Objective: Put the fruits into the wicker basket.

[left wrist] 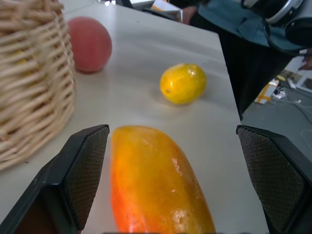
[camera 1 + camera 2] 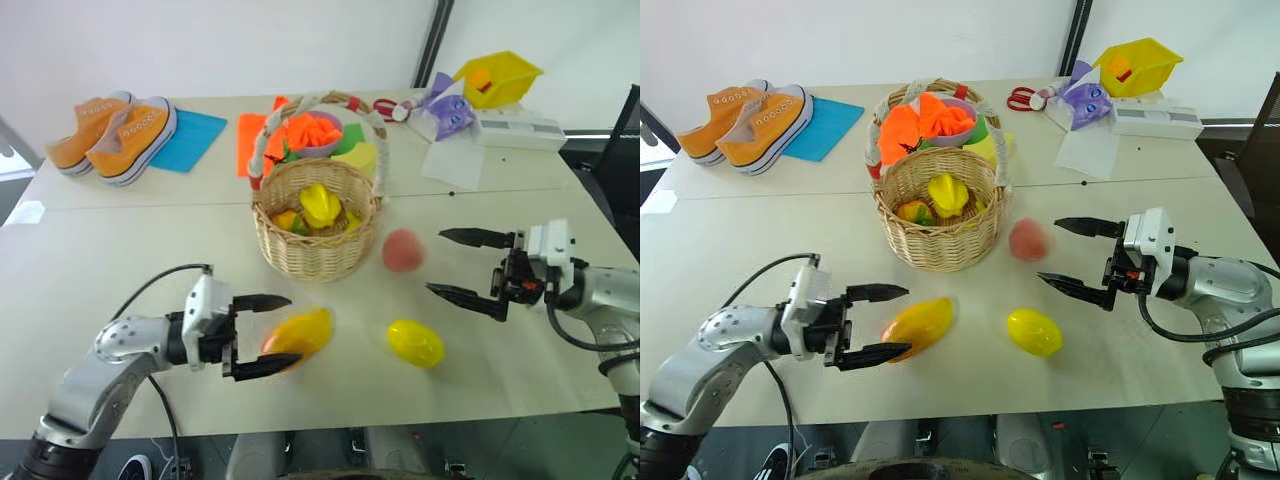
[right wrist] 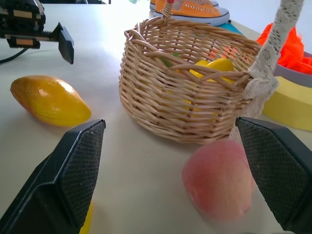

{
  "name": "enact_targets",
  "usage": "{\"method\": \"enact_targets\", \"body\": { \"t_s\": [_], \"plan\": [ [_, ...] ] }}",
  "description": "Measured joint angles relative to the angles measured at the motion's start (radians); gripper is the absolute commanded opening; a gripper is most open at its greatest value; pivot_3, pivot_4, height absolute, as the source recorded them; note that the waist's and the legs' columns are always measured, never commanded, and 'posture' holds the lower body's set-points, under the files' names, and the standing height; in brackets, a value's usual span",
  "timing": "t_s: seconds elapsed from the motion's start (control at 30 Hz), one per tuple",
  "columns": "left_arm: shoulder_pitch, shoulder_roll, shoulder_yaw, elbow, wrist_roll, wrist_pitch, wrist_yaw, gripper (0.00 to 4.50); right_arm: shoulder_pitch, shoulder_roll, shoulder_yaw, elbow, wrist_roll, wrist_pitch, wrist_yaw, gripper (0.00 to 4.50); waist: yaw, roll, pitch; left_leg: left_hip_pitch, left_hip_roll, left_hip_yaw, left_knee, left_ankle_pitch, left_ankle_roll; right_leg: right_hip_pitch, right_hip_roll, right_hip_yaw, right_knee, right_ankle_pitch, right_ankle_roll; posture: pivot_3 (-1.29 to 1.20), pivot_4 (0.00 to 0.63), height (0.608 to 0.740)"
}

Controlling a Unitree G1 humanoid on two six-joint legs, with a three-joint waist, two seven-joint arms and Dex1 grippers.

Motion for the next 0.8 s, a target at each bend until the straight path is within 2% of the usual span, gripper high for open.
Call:
{"method": "enact_targets", "body": {
  "t_s": [0.2, 0.33, 0.5, 0.8],
  "plan": [
    [-0.011, 0.023, -0.024, 0.004, 0.045, 0.003, -0.010, 4.50, 0.015, -0.004, 0.010, -0.012, -0.010, 0.000, 0.027, 4.46, 0.015, 0.000, 0.000, -0.001, 0.000, 0.000, 0.000, 0.000, 0.000, -0.001, 0.000, 0.000, -0.001, 0.000, 0.000, 0.00, 0.150, 0.740],
    [-0.012, 0.030, -0.035, 0.024, 0.076, 0.004, -0.012, 4.50, 0.021, -0.060, 0.005, -0.054, 0.005, 0.014, 0.085, 4.46, 0.015, 0.000, 0.000, -0.001, 0.000, 0.000, 0.000, 0.000, 0.000, 0.000, 0.000, 0.000, -0.002, 0.000, 0.000, 0.00, 0.150, 0.740],
    [-0.026, -0.005, -0.068, 0.053, 0.107, -0.002, -0.006, 4.50, 0.014, -0.127, -0.023, -0.104, 0.061, 0.090, 0.137, 4.46, 0.015, 0.000, 0.000, -0.001, 0.000, 0.000, 0.000, 0.000, 0.000, 0.000, 0.000, 0.000, -0.002, 0.000, 0.000, 0.00, 0.150, 0.740],
    [0.001, -0.018, -0.092, 0.098, 0.175, -0.047, -0.012, 4.50, 0.055, -0.157, -0.020, -0.143, 0.058, 0.128, 0.181, 4.46, 0.015, 0.000, 0.000, -0.002, 0.000, 0.000, -0.001, 0.000, 0.000, -0.001, 0.000, 0.000, -0.003, 0.000, 0.000, 0.00, 0.150, 0.740]
  ]
}}
